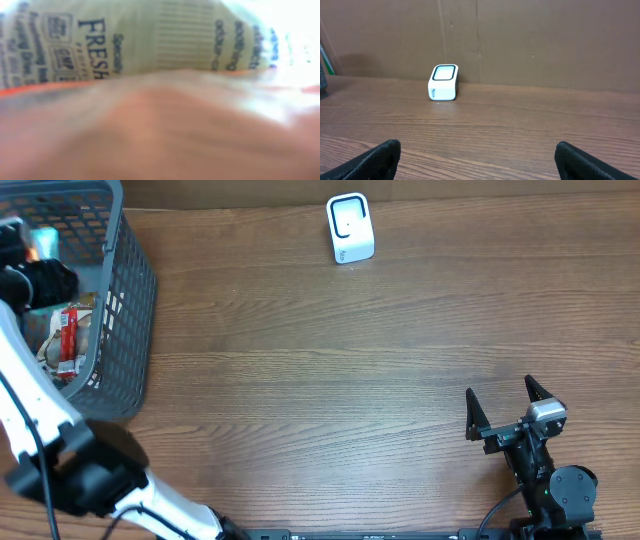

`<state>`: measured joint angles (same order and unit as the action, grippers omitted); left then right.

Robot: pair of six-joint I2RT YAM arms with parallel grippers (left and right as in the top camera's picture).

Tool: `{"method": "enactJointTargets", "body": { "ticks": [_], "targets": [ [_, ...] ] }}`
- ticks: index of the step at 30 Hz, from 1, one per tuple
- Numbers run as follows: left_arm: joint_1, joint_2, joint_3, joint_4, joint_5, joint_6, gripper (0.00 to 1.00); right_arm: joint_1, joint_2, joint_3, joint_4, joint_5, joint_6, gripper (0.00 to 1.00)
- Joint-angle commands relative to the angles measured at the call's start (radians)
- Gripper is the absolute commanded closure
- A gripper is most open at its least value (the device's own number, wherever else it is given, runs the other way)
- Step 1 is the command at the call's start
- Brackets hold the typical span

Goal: Scan the item barcode
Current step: 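Lift the teal-orange snack packet out and carry it toward the scanner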

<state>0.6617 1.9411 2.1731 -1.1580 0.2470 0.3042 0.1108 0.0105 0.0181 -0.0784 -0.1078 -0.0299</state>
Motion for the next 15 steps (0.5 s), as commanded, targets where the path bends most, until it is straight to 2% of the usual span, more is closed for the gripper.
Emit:
{"method": "enactJointTargets", "body": {
  "ticks": [1, 8, 15],
  "targets": [
    [-0.001, -0.134, 0.040, 0.023, 0.008, -0.104, 0.47, -0.006, -0.006, -0.010, 0.005, -0.002, -0.005, 0.00],
    [-0.038, -0.290, 0.040, 0.014, 0.009, -0.235, 0.49, -0.006, -0.006, -0.010, 0.005, -0.002, -0.005, 0.00],
    [-0.205, -0.382, 0.040, -0.109, -0.062, -0.312, 0.50, -0.006, -0.006, -0.010, 0.005, -0.002, -0.005, 0.00]
  ]
}}
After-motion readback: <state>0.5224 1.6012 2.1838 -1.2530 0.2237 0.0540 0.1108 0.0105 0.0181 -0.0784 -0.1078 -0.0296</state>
